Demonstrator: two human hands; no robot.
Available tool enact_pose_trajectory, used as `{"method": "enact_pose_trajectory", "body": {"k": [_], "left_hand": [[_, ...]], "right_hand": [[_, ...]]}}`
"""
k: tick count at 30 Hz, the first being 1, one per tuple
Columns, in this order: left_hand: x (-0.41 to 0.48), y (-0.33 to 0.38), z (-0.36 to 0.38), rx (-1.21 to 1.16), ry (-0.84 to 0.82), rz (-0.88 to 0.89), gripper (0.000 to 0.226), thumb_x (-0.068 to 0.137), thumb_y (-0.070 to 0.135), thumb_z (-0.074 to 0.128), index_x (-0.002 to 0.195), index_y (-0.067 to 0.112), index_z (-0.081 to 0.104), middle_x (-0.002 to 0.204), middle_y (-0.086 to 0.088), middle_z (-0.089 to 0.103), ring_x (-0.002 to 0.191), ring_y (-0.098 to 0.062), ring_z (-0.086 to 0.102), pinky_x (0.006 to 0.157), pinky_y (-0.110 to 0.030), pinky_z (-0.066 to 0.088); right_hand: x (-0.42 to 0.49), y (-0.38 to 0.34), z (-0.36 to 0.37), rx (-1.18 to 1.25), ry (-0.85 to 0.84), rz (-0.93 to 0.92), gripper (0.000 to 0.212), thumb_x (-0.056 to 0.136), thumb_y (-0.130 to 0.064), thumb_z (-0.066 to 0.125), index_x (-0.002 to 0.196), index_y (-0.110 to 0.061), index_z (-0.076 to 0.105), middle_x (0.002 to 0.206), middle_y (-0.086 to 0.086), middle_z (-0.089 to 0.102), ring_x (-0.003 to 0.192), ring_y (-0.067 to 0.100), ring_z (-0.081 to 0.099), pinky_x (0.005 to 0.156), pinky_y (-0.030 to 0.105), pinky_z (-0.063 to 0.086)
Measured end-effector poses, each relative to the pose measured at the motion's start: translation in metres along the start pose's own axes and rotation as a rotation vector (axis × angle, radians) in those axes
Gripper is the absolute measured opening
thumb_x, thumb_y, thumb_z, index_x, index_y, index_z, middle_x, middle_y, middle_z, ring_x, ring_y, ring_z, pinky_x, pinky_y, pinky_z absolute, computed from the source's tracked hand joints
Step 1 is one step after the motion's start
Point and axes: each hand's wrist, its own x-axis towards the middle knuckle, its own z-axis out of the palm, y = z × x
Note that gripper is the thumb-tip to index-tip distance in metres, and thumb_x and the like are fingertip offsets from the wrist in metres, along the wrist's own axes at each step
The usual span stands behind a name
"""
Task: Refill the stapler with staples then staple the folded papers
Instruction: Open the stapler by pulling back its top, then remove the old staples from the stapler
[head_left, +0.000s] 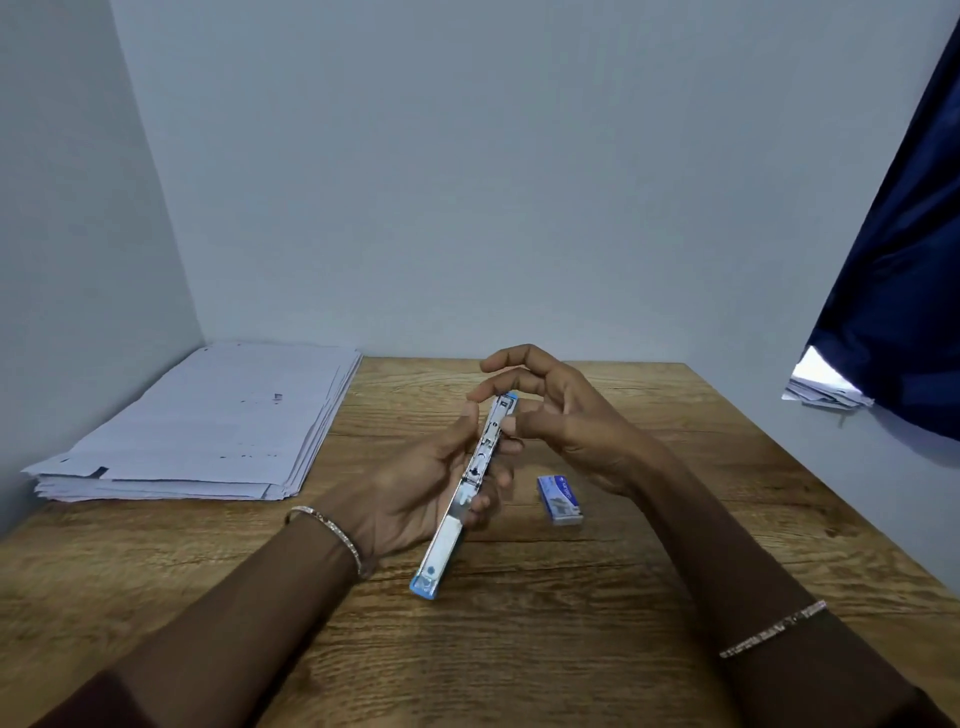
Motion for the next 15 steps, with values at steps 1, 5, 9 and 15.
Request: {"method": "enact_pose_trajectory", "body": {"k": [1,5,9,15], "left_hand": [[0.003,-0.002,0.002,0.0,0.049,0.024,0.055,0.096,0.052,0.048,0.1,0.002,0.068,0.067,-0.01,0.056,0.047,-0.015,0.05,0.036,-0.02,0.041],[0.007,-0.006,0.004,-0.076,0.156,0.109,0.037,0.1,0.044,0.049,0.092,0.008,0.057,0.059,-0.002,0.042,0.042,-0.01,0.039,0.032,-0.018,0.031],[0.007,-0.006,0.006,-0.101,0.243,0.207,0.032,0.104,0.039,0.044,0.089,0.012,0.052,0.057,-0.002,0.041,0.041,-0.011,0.036,0.036,-0.021,0.03],[0.005,-0.007,0.01,-0.029,0.334,0.278,0.034,0.107,0.039,0.037,0.09,0.012,0.049,0.06,-0.007,0.042,0.046,-0.016,0.036,0.048,-0.028,0.033]], "right_hand": [[0.001,0.001,0.003,0.011,-0.004,0.001,0.049,0.085,0.014,0.059,0.127,-0.01,0.056,0.118,0.01,0.07,0.095,0.029,0.064,0.073,0.034,0.051],[0.005,0.009,0.016,-0.086,0.154,-0.025,0.041,0.086,0.008,0.069,0.121,-0.011,0.06,0.125,0.006,0.066,0.085,0.02,0.07,0.081,0.036,0.058],[0.007,0.019,0.028,-0.358,0.396,-0.117,0.028,0.082,-0.017,0.083,0.103,-0.015,0.066,0.107,-0.001,0.071,0.081,0.016,0.076,0.075,0.031,0.063],[0.01,0.033,0.046,-0.533,0.467,-0.262,0.007,0.088,-0.012,0.075,0.094,-0.011,0.073,0.084,-0.004,0.075,0.075,0.005,0.072,0.066,0.015,0.055]]}}
